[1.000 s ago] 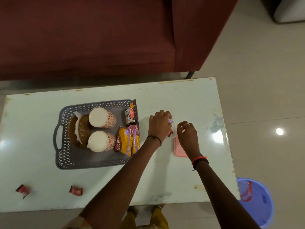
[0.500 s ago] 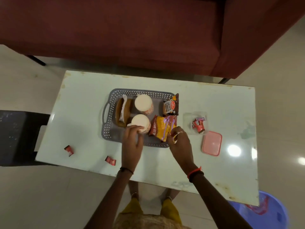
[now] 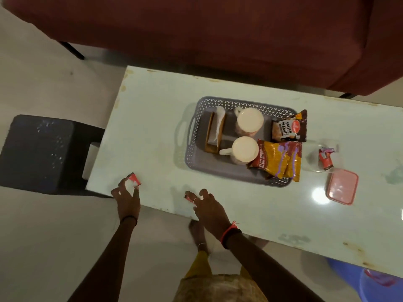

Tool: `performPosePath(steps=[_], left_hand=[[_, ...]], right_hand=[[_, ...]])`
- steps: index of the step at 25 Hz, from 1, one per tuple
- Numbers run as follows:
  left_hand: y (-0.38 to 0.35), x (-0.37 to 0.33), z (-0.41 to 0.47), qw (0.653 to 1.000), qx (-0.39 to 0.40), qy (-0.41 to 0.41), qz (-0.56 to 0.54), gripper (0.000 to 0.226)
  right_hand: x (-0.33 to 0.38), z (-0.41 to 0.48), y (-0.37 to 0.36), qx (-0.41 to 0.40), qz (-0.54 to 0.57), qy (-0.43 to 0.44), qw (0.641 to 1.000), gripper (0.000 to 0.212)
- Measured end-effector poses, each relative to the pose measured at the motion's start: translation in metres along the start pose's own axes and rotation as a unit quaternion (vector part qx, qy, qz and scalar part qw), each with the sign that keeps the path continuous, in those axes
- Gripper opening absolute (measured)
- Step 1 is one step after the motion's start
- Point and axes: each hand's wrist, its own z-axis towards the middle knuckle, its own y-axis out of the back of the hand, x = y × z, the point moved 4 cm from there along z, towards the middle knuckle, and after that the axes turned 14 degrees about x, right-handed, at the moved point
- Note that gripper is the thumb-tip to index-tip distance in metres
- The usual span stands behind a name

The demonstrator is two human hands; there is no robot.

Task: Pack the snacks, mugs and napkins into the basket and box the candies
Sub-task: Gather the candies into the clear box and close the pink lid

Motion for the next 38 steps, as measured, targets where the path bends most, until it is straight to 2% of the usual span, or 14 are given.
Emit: performPosePath(steps=[3,7,12,17,21,24,28,32,35,38], left_hand=[[0.005,0.009,0.032,0.999,0.032,0.020,-0.005,0.059],[-0.001,0.018,0.061,0.997,0.079,-0.016,-0.010,0.042],[-0.001,0.020,0.069,0.996,0.083,-0.045,-0.003,0.027],[0.008,-0.005,0.059,0.990,0.041,-0.123,-0.055,0.022],[0.007,-0.053,0.050,0.979,0.034,-0.174,-0.105,0.026],[-0.002,-0.101,0.031,0.962,0.049,-0.219,-0.155,0.027],[-0.034,-0.168,-0.007,0.943,0.079,-0.291,-0.143,0.027],[-0.080,-0.219,-0.044,0.930,0.119,-0.322,-0.134,0.028],[-0.118,-0.246,-0.069,0.916,0.165,-0.338,-0.136,0.028],[-0.152,-0.269,-0.089,0.906,0.174,-0.365,-0.121,0.027]], right_hand=[[0.010,0.026,-0.013,0.010,-0.073,-0.031,0.997,0.062],[0.015,0.049,-0.030,-0.002,-0.131,-0.061,0.990,0.064],[0.014,0.057,-0.033,-0.020,-0.164,-0.055,0.985,0.043],[0.006,0.063,-0.036,-0.001,-0.108,-0.025,0.994,0.046],[-0.005,0.052,-0.017,0.010,-0.035,-0.039,0.999,0.028],[-0.015,0.019,0.017,-0.081,0.088,-0.040,0.992,0.025],[-0.053,-0.050,0.074,-0.229,0.244,-0.090,0.938,0.022],[-0.125,-0.115,0.144,-0.408,0.226,-0.159,0.871,0.021],[-0.198,-0.135,0.182,-0.432,0.240,-0.225,0.840,0.025],[-0.250,-0.142,0.209,-0.426,0.267,-0.254,0.826,0.016]])
